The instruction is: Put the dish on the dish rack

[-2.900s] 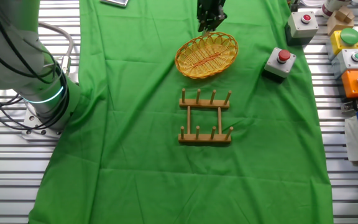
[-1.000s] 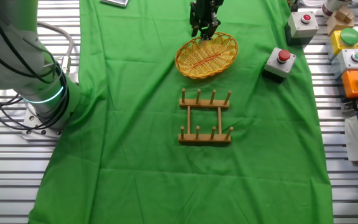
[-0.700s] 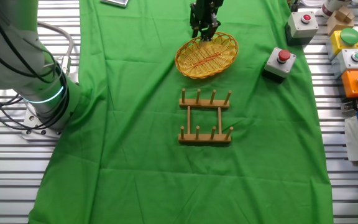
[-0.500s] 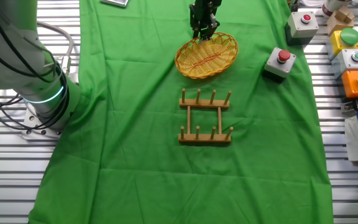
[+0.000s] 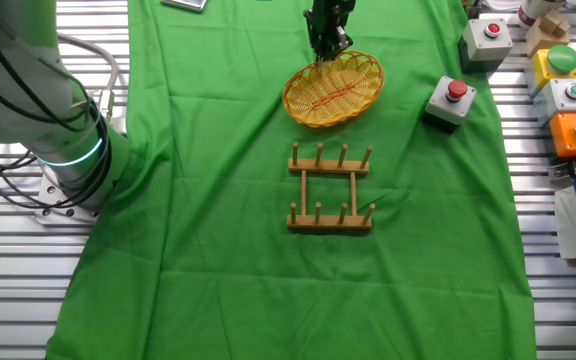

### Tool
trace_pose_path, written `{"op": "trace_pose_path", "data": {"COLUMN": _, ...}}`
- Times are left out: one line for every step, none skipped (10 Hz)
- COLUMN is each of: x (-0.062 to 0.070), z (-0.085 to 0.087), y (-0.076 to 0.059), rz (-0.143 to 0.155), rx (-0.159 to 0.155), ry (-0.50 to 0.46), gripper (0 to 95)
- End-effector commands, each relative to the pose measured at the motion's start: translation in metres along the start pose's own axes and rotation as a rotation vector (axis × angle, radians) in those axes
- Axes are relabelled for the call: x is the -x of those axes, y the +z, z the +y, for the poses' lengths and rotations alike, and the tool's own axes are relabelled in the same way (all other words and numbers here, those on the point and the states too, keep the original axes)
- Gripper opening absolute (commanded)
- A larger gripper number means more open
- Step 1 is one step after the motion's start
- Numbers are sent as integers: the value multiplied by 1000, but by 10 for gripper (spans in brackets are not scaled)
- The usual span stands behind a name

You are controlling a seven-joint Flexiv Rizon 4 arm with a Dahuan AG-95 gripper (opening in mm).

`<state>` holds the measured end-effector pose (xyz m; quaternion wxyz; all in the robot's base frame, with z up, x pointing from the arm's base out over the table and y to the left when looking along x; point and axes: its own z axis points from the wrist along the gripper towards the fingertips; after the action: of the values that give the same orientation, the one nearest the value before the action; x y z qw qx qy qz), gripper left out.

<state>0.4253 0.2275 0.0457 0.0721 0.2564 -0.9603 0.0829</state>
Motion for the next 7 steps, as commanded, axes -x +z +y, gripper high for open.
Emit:
{"op": "trace_pose_path", "data": {"x": -1, "z": -3, "y": -21, "rz": 3, "rx": 14, "ry": -23, "gripper": 0}}
{"op": "trace_pose_path", "data": {"x": -3, "z": -10, "y": -39, "rz": 9, "rx": 48, "ry": -39, "gripper": 0}}
{"op": "trace_pose_path", "data": {"x": -4, "z": -13, "y": -44, "rz": 10, "rx": 64, "ry": -46, "gripper": 0}}
{"op": "trace_pose_path", "data": {"x": -6, "z": -22, "y": -57, "rz": 5, "rx": 118, "ry": -60, "gripper": 0}}
{"op": "trace_pose_path", "data": {"x": -9, "z": -28, "y": -63, "rz": 0, "rx": 141, "ry": -75, "gripper": 0}}
{"op": "trace_pose_path", "data": {"x": -11, "z": -31, "y": -65, "rz": -2, "rx": 152, "ry": -82, "gripper": 0}}
{"op": "trace_pose_path", "data": {"x": -16, "z": -40, "y": -76, "rz": -8, "rx": 173, "ry": -108, "gripper": 0}}
